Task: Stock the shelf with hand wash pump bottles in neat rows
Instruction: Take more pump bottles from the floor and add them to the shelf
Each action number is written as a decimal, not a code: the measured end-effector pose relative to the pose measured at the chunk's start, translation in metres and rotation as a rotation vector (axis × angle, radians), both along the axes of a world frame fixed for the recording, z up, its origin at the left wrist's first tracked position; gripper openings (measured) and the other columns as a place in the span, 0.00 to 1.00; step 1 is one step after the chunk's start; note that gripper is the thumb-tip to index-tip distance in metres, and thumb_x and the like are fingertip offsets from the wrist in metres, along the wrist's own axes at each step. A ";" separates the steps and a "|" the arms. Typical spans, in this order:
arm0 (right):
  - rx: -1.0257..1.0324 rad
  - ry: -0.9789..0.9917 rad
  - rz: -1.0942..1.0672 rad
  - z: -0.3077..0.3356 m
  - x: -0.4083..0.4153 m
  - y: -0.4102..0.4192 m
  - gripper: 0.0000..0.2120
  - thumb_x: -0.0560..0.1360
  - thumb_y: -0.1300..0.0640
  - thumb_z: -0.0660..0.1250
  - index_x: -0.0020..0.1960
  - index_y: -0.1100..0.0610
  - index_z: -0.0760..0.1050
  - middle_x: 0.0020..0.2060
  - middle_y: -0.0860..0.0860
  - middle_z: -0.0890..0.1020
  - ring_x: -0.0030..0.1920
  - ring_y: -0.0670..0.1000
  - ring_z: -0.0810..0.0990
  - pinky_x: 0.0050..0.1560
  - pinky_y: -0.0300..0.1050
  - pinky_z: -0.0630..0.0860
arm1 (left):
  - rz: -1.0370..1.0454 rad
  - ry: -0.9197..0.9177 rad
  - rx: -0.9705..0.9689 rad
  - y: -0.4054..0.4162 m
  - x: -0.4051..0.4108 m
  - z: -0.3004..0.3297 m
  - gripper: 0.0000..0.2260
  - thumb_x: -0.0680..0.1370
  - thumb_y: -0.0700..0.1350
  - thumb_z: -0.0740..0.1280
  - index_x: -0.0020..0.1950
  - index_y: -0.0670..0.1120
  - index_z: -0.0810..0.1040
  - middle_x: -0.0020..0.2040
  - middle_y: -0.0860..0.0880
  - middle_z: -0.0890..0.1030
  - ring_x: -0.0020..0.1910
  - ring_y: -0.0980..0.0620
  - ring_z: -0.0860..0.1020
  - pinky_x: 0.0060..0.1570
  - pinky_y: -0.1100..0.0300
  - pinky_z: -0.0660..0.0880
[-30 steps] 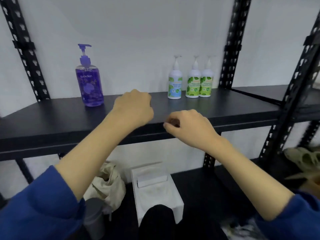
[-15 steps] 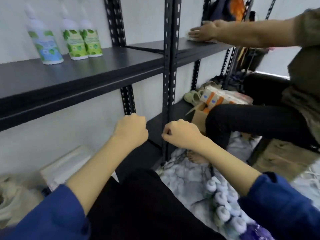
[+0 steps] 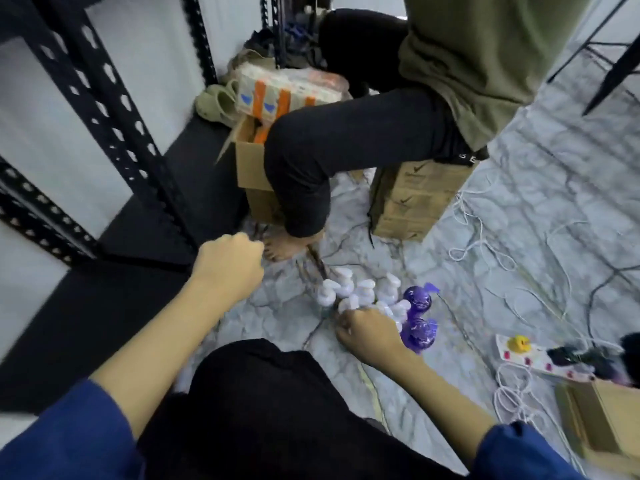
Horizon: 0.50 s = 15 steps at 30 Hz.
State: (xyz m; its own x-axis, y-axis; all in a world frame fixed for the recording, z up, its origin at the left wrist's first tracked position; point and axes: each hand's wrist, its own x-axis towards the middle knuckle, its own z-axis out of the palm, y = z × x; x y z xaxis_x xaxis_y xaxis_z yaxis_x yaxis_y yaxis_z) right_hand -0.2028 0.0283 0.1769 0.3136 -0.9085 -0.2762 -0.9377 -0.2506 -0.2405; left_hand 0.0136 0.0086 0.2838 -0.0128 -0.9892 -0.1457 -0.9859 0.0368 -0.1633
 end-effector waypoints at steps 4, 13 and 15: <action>0.168 0.019 -0.248 -0.049 -0.043 0.008 0.11 0.76 0.55 0.57 0.51 0.58 0.75 0.47 0.53 0.79 0.50 0.59 0.78 0.39 0.44 0.68 | -0.188 0.075 0.299 -0.048 -0.035 -0.054 0.13 0.80 0.47 0.58 0.61 0.47 0.76 0.59 0.45 0.76 0.55 0.44 0.77 0.44 0.56 0.70; 0.374 -0.050 -0.602 -0.145 -0.096 0.005 0.22 0.76 0.54 0.61 0.69 0.57 0.63 0.63 0.55 0.74 0.60 0.57 0.75 0.51 0.46 0.69 | -0.318 0.488 0.864 -0.066 -0.087 -0.220 0.17 0.74 0.46 0.64 0.63 0.50 0.75 0.59 0.49 0.77 0.56 0.47 0.75 0.56 0.52 0.75; 0.371 -0.158 -0.703 -0.162 -0.095 -0.002 0.27 0.74 0.56 0.66 0.71 0.57 0.61 0.62 0.56 0.75 0.59 0.59 0.76 0.50 0.47 0.70 | -0.292 0.644 0.858 -0.058 -0.095 -0.248 0.22 0.74 0.46 0.67 0.68 0.49 0.71 0.63 0.50 0.74 0.62 0.49 0.71 0.61 0.56 0.70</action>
